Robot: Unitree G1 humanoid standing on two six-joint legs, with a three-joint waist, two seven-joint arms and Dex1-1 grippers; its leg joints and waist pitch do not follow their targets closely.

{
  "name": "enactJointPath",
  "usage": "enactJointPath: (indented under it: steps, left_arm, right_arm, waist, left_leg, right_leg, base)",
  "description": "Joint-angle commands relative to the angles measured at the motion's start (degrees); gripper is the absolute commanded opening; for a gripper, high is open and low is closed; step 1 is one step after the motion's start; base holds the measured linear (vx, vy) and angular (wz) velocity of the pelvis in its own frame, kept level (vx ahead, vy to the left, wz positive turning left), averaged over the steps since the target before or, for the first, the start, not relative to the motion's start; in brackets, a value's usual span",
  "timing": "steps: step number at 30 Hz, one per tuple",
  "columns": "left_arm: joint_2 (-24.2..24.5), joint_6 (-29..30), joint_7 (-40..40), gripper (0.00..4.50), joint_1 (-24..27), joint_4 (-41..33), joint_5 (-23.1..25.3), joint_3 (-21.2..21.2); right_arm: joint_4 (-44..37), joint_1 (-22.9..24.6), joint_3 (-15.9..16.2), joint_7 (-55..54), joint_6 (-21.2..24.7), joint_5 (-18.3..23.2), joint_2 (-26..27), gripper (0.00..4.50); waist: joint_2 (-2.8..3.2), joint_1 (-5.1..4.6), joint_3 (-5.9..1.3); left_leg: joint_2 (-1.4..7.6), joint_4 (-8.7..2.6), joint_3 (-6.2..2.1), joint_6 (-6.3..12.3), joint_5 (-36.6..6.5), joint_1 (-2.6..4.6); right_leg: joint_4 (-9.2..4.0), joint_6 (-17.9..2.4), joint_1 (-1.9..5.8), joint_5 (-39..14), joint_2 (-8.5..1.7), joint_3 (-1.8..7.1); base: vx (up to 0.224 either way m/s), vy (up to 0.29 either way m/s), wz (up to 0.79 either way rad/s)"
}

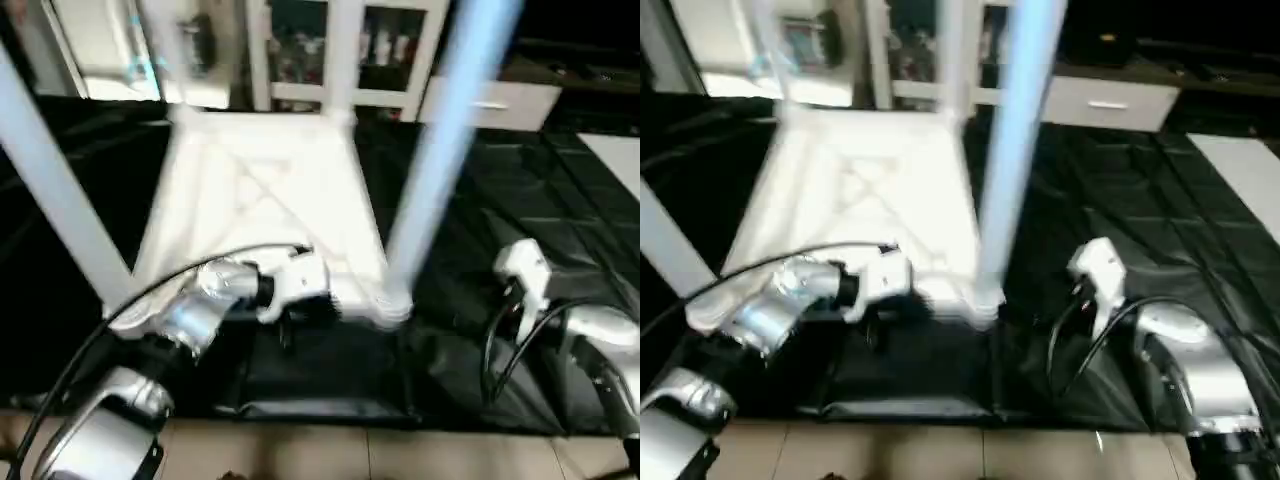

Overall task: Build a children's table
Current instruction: Rotate leg to tighten

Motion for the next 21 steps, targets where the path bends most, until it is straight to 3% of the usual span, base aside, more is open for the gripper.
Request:
enactJointPath:
  steps: [1,7,8,10,21]
  left_arm:
    - [-0.48,1.42,-3.55,0.00,1.41,-2.56,-0.87,-3.05]
    - [-0.08,2.56,-5.68,0.00,1.57,-4.62,-1.38,-2.84]
    - [0.05,2.82,-5.85,0.00,1.58,-4.92,-1.29,-2.83]
    - [0.41,3.28,-6.14,0.00,1.59,-5.36,-1.11,-2.81]
    - [1.26,4.93,-6.65,0.00,2.09,-6.74,-0.74,-2.71]
  right_arm:
    - [-1.25,-0.96,1.82,2.30,0.62,-0.48,-1.29,4.47]
    - [-0.17,-2.85,5.81,7.90,0.61,-1.22,-1.89,4.47]
    - [0.31,-3.19,6.10,8.44,0.18,-1.58,-2.01,4.20]
    - [0.93,-3.69,6.46,9.59,-0.06,-1.71,-2.54,4.20]
    - [2.76,-4.85,7.60,14.00,-0.06,-2.01,-5.04,3.20]
  waist:
    - [-0.68,-0.34,-2.82]
    - [-0.62,-0.03,-3.05]
    - [-0.59,0.04,-3.06]
    - [-0.66,0.09,-3.08]
    - [-0.78,-0.55,-3.21]
  left_leg:
    - [1.88,-4.67,-0.51,2.19,-17.74,1.23]
    - [1.75,-4.49,-0.53,2.66,-14.60,0.81]
    - [1.76,-4.43,-0.50,2.82,-13.91,0.81]
    - [1.73,-4.40,-0.51,2.81,-13.76,0.82]
    - [1.66,-4.17,-0.55,3.60,-12.26,0.64]
  right_leg:
    - [-3.77,-10.99,1.69,-19.68,-2.07,1.41]
    - [-3.16,-11.35,2.38,-16.04,-2.23,1.45]
    - [-3.06,-11.67,2.43,-15.11,-2.28,1.46]
    - [-3.03,-11.71,2.50,-15.39,-2.28,1.44]
    - [-2.83,-12.53,2.79,-14.18,-2.25,1.37]
  base:
    - [0.000,0.000,0.00]
    - [0.000,0.000,0.00]
    - [0.000,0.000,0.00]
    - [0.000,0.000,0.00]
    - [0.000,0.000,0.00]
